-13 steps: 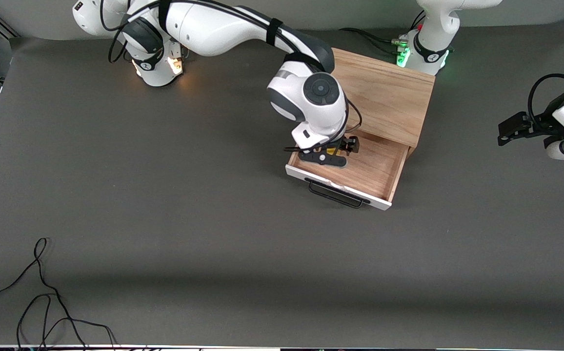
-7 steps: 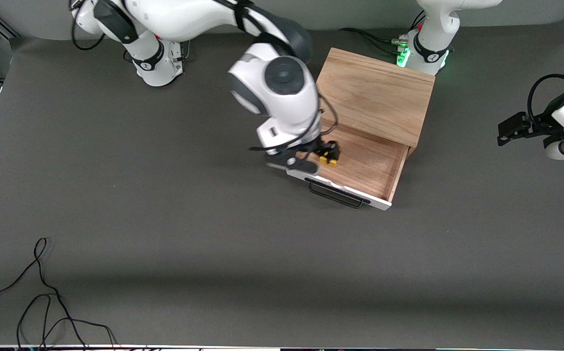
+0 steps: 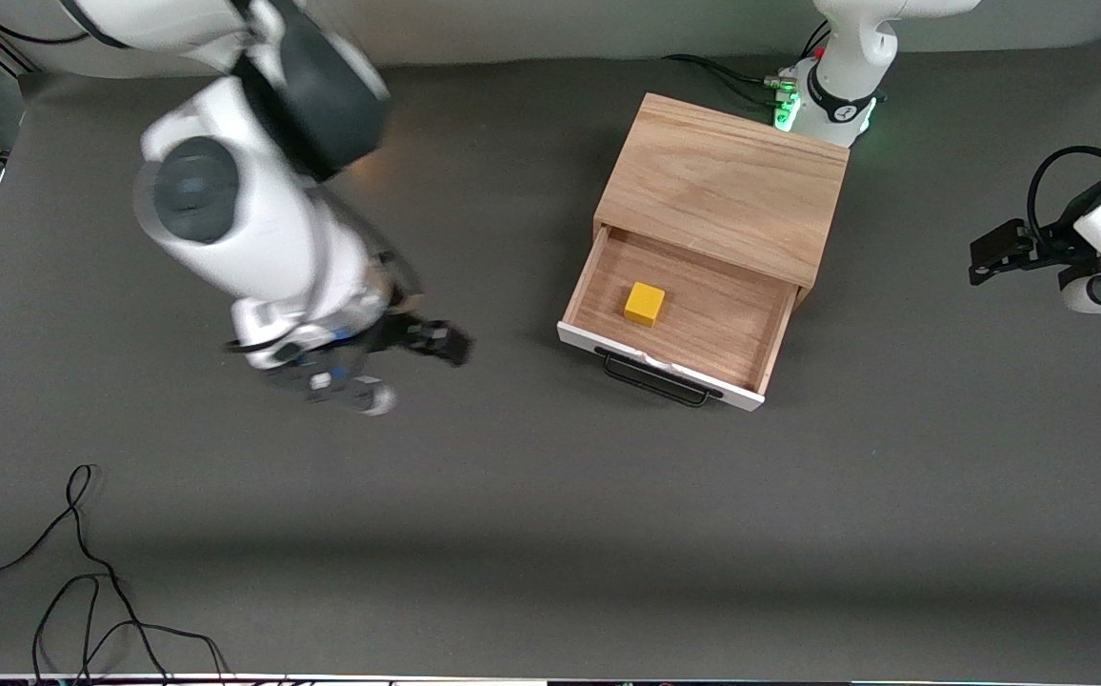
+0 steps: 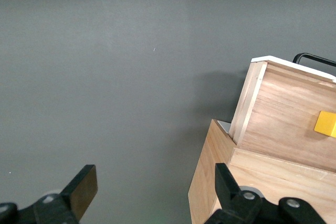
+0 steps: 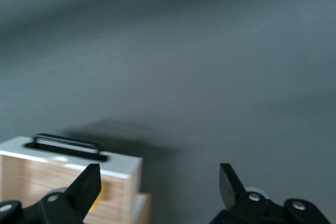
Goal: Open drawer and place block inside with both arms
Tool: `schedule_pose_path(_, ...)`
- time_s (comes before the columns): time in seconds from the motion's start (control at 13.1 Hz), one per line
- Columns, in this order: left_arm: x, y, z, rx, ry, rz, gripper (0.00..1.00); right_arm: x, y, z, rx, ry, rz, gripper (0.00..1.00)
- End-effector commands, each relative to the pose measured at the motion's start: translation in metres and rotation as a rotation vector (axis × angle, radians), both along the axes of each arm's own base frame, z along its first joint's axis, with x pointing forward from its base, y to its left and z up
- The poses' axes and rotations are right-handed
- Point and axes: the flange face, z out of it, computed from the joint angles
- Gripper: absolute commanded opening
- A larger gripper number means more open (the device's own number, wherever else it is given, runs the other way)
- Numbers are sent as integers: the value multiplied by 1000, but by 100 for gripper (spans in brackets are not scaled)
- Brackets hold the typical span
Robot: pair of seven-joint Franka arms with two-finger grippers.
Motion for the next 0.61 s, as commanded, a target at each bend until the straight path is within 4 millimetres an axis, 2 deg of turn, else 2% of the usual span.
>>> schedule_pose_path(0.0, -5, 1, 3, 12, -4, -18, 100, -19, -85, 13, -15, -3, 111, 100)
schedule_pose_path(0.15, -5, 1, 3, 12, -4, -18, 100, -21, -137, 22, -24, -22, 176, 100)
schedule_pose_path(0.38, -6, 1, 3, 13, 2, -18, 100, -38, -184, 19, -57, -52, 224, 100)
schedule_pose_path(0.54, -7, 1, 4, 13, 1, -18, 100, -50, -223, 13, -73, -105, 250, 100)
